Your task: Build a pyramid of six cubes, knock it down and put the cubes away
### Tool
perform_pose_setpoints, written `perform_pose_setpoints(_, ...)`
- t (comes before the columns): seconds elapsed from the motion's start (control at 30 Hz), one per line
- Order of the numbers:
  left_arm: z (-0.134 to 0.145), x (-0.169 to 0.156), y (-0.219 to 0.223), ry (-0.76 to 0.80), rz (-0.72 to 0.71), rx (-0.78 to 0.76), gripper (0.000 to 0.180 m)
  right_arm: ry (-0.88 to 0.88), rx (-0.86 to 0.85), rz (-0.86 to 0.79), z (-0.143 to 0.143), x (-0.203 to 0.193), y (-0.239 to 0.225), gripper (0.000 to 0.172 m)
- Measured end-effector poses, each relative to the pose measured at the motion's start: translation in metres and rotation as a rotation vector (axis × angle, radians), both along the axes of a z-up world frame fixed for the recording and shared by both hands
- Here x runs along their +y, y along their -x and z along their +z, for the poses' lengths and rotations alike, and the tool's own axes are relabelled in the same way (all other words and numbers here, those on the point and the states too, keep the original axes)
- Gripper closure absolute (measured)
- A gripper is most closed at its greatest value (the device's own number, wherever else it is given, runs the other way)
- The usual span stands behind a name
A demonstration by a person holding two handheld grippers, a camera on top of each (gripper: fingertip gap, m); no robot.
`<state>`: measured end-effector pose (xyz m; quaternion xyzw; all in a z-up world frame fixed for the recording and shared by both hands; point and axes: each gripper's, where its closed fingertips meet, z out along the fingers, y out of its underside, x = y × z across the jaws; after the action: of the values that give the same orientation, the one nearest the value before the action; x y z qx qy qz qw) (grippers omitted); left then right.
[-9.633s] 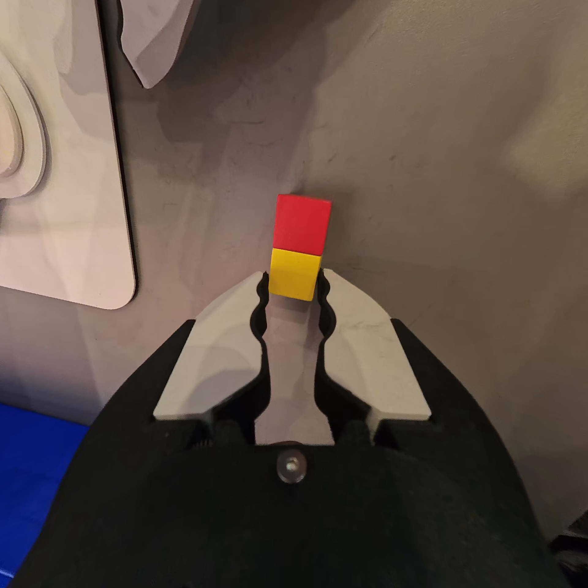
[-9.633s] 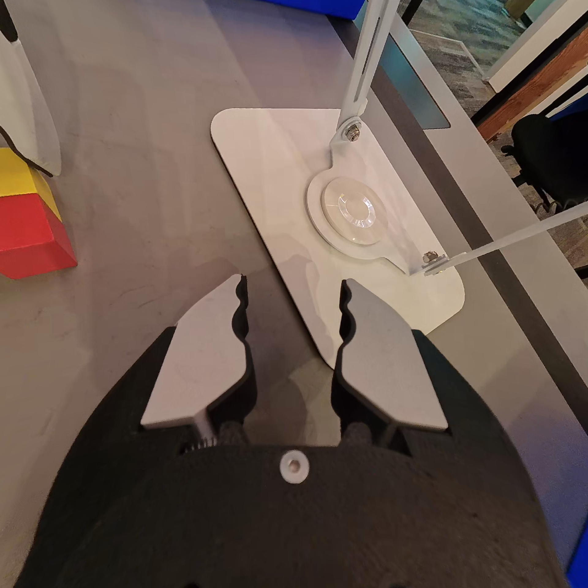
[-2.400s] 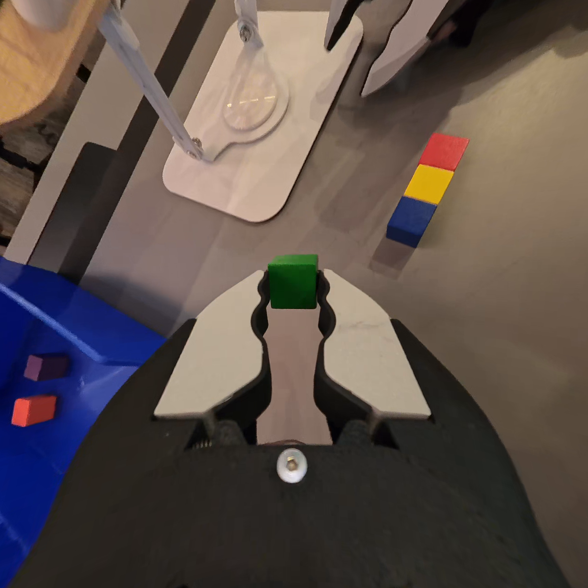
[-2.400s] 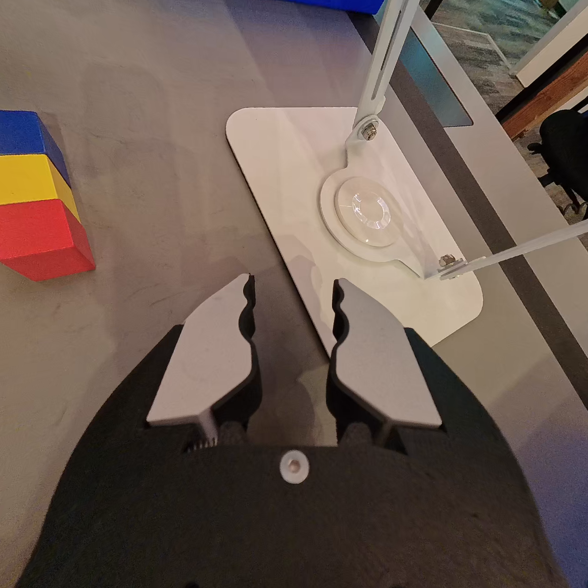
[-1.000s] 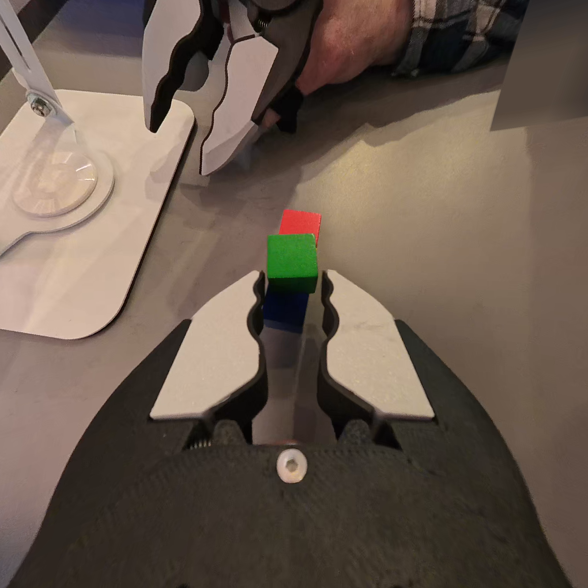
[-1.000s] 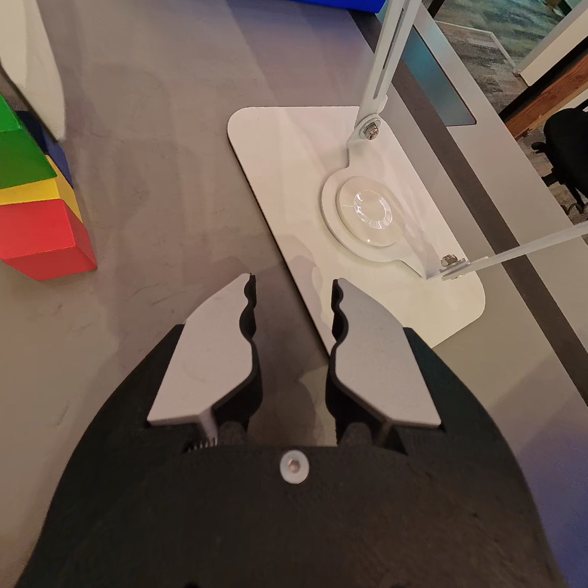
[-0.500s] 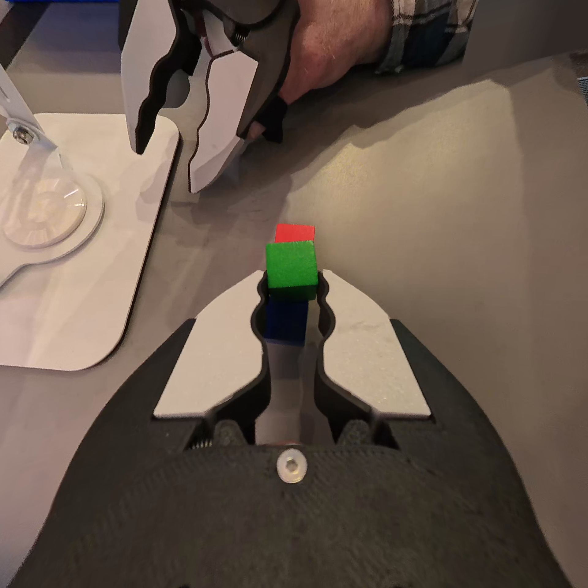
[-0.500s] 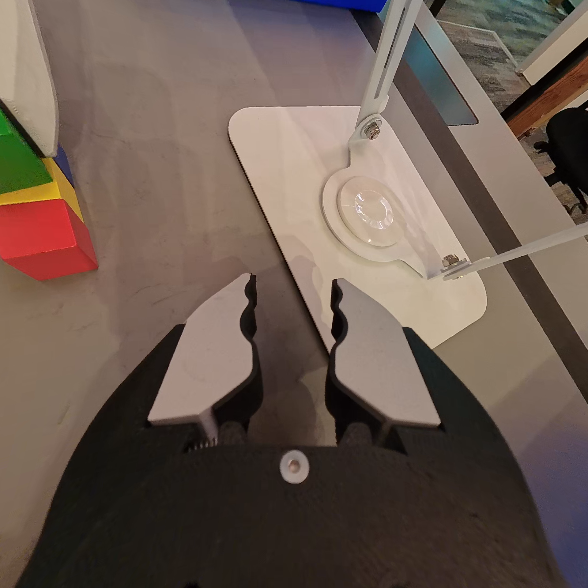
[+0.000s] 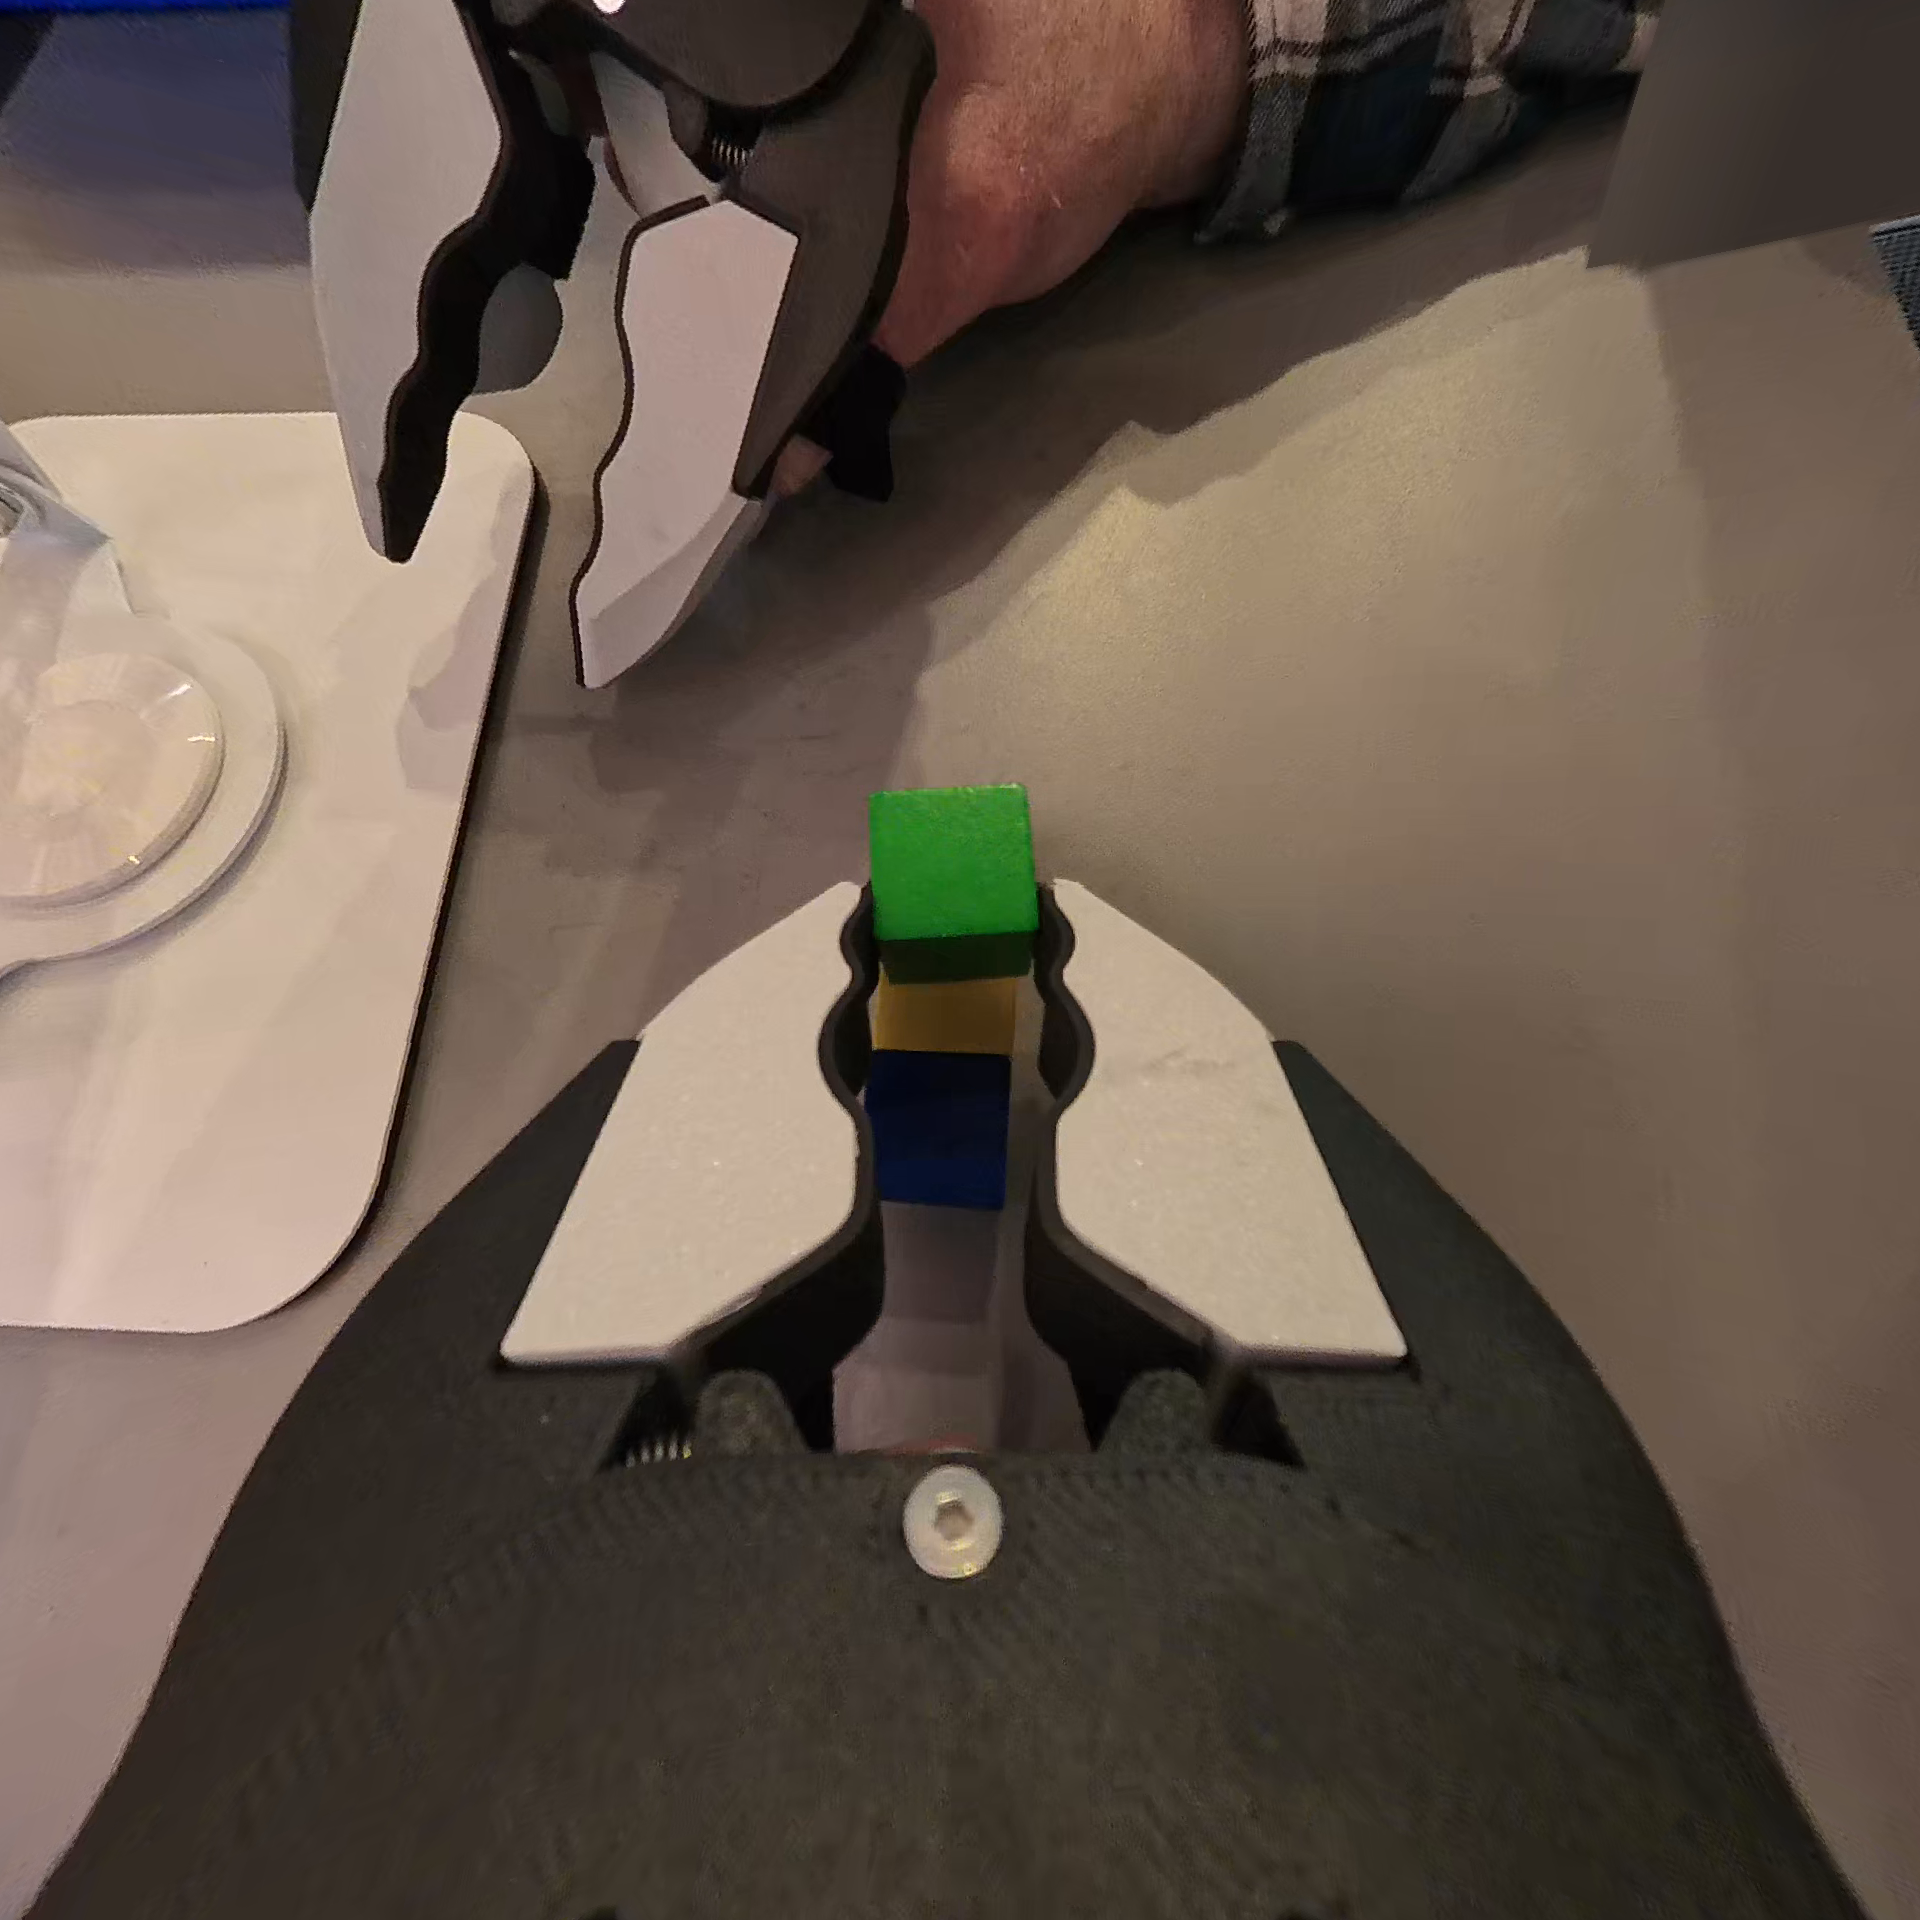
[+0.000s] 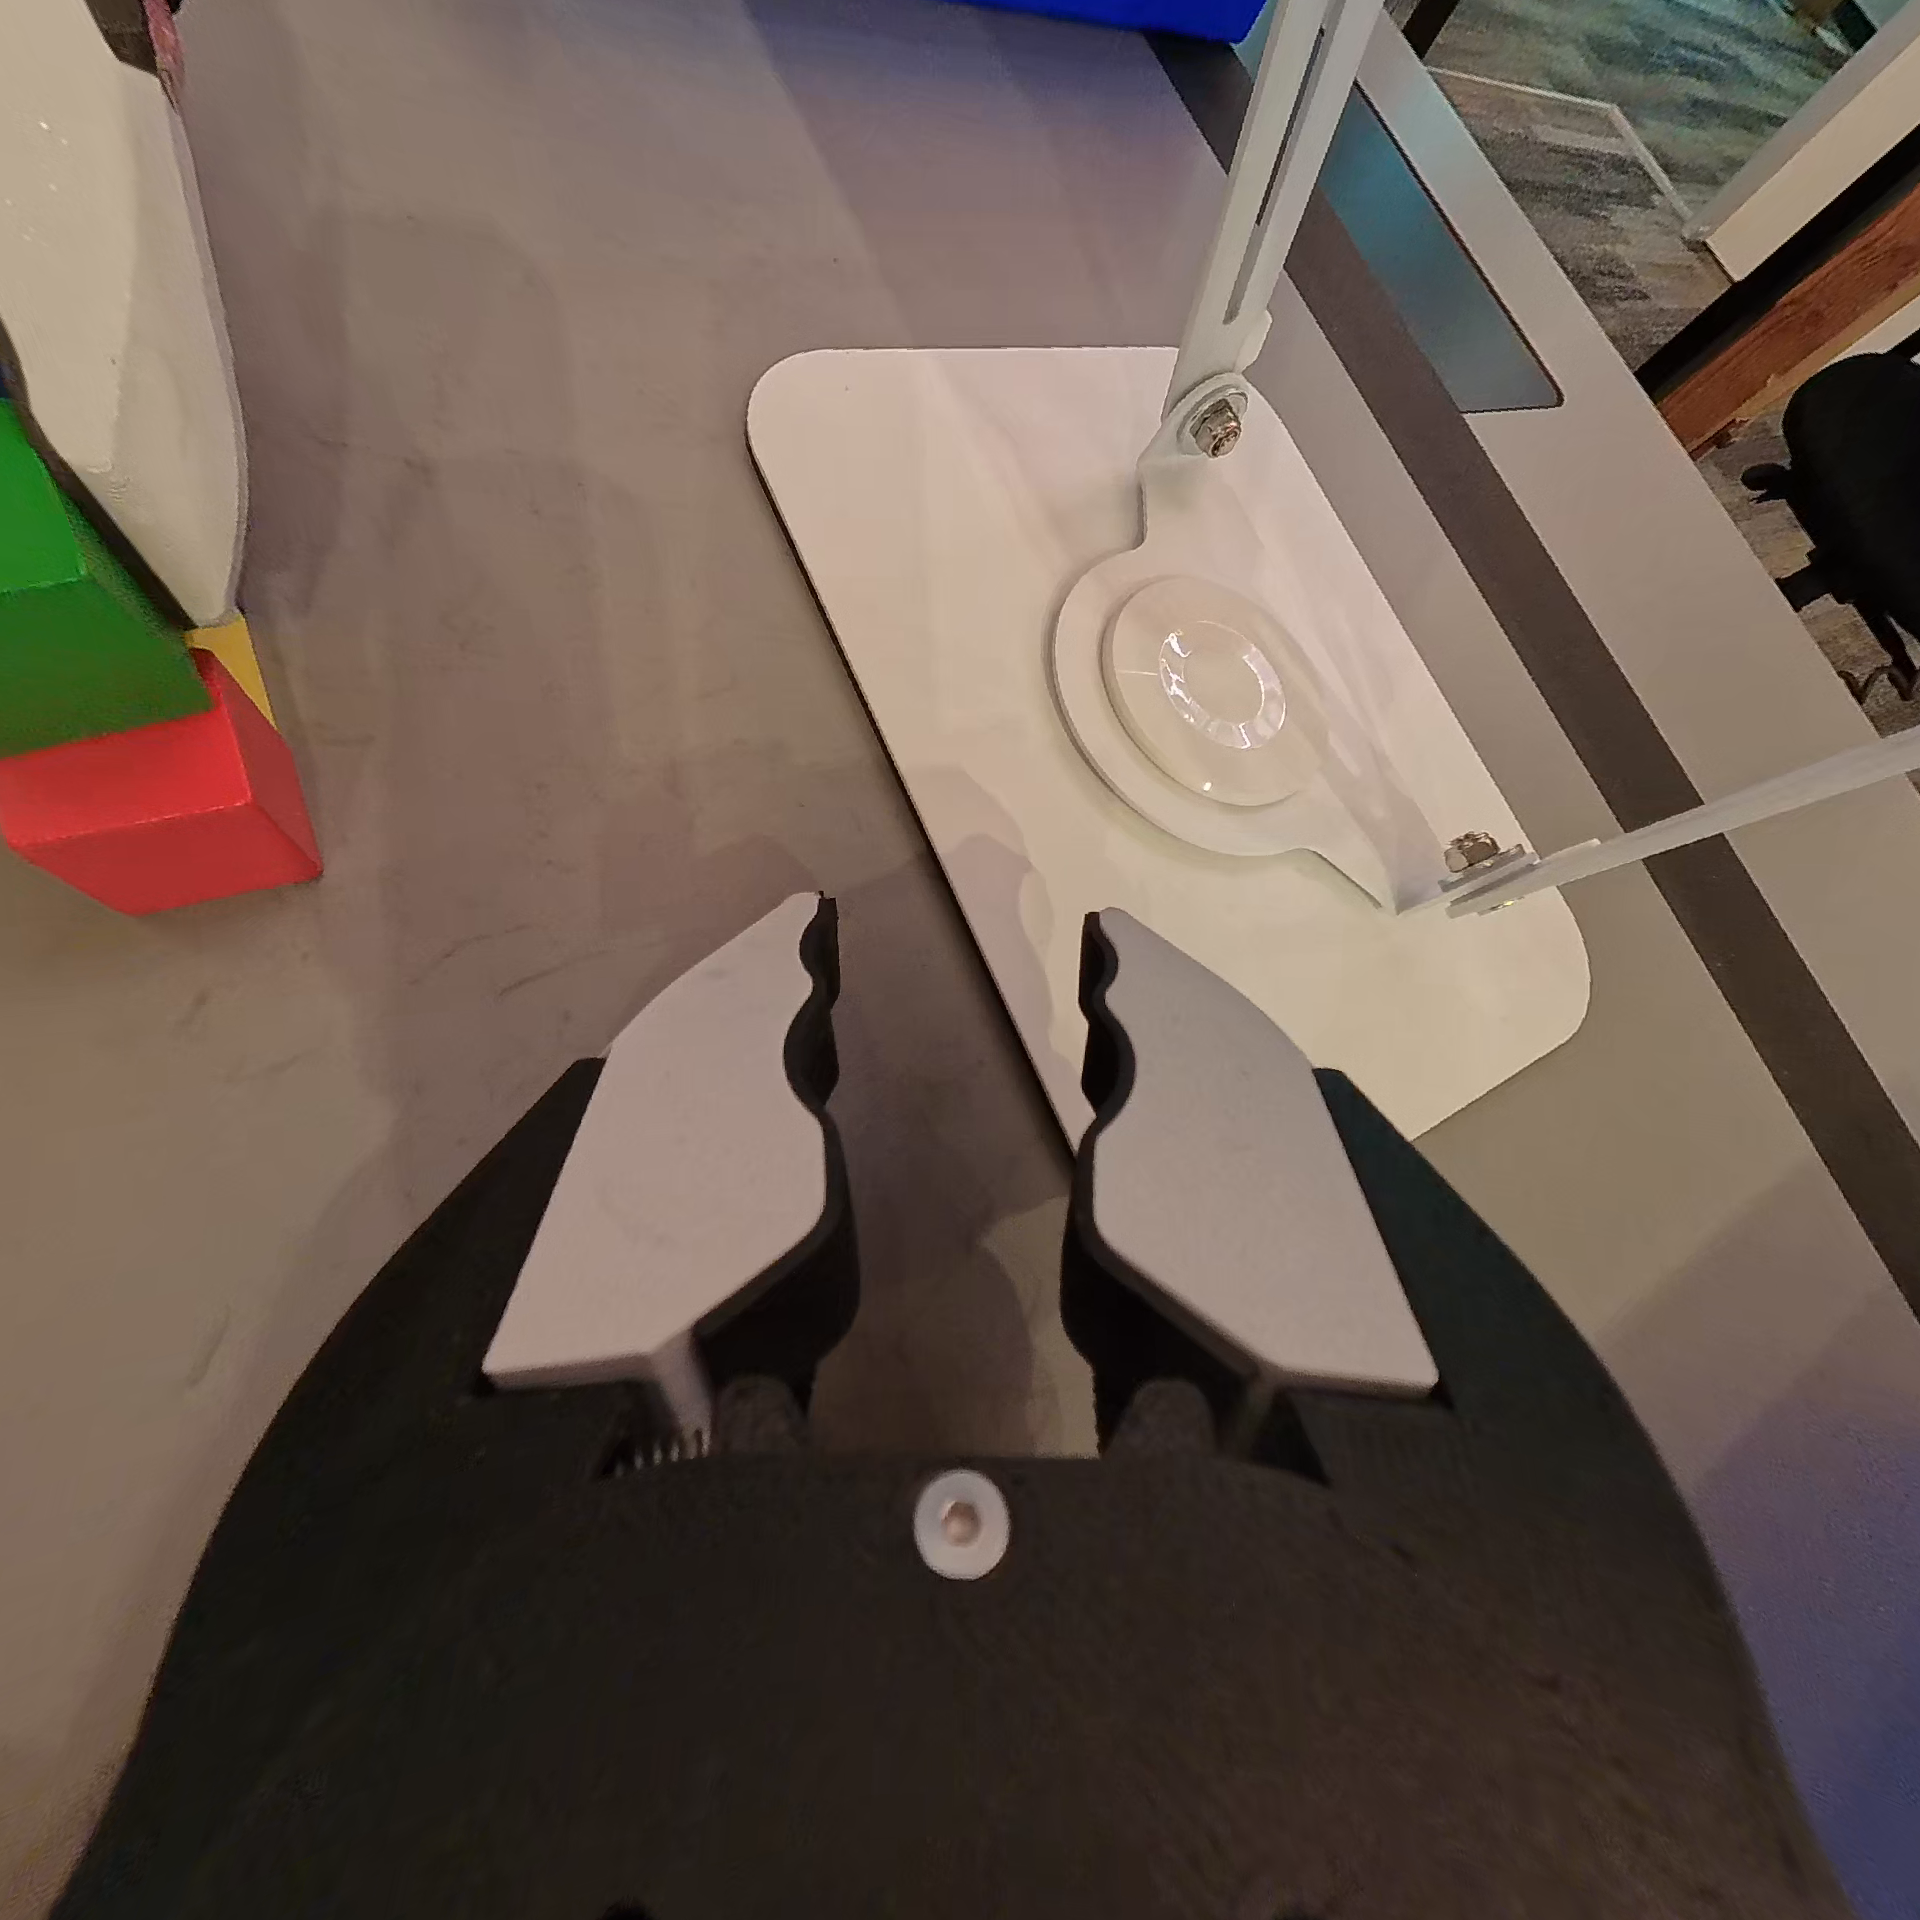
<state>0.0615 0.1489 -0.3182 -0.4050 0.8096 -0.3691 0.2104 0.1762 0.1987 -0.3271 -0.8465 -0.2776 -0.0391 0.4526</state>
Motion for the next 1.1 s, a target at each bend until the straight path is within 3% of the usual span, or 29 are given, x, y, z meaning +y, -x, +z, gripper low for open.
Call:
perform_pose_setpoints(0.7, -0.001, 0.001, 0.001, 0.032, -0.055, 0.034, 0.152, 0.001, 0.000, 0.002, 0.000, 0.000, 0.000, 0.128)
perform_pose_setpoints(0.9, -0.005, 0.001, 0.003, 0.028, -0.055, 0.051, 0.136, 0.000, 0.000, 0.002, 0.000, 0.000, 0.000, 0.128)
perform_pose_setpoints(1.1, 0.022, 0.019, 0.022, -0.041, -0.016, -0.004, 0.129, -0.001, -0.002, 0.002, 0.000, 0.000, 0.000, 0.128)
